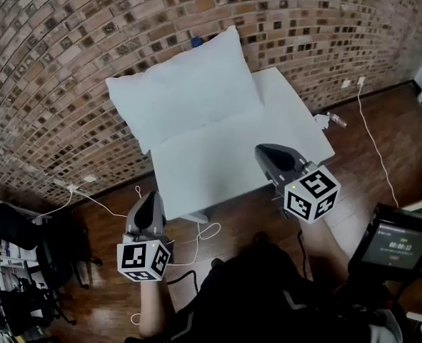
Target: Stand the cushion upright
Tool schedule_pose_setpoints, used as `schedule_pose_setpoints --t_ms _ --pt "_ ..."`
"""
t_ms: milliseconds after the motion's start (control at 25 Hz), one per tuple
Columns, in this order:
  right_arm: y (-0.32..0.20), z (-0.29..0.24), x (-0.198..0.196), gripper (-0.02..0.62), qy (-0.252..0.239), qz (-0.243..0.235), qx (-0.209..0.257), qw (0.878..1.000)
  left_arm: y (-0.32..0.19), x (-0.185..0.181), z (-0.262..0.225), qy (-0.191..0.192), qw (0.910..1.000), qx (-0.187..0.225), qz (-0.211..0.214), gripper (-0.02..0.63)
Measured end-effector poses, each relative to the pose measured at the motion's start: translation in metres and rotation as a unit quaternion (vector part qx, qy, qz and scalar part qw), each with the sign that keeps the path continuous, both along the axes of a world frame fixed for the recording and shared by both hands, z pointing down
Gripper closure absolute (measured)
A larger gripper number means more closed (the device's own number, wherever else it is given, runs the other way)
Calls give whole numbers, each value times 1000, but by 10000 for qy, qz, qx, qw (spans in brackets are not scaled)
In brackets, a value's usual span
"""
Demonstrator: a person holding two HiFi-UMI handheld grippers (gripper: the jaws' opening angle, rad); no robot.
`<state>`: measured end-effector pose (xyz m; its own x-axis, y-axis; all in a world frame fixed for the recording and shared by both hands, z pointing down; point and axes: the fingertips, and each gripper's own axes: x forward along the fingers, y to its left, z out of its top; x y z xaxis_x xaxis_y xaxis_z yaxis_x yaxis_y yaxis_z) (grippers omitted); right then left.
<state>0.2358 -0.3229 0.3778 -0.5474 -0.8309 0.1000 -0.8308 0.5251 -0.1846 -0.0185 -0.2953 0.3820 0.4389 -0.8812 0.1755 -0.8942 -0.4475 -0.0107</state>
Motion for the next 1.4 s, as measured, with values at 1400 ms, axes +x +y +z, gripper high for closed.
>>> schedule_pose_setpoints --t_ms 1400 --pt "88 -40 -17 589 320 -1 471 9984 85 -7 -26 228 9988 336 273 604"
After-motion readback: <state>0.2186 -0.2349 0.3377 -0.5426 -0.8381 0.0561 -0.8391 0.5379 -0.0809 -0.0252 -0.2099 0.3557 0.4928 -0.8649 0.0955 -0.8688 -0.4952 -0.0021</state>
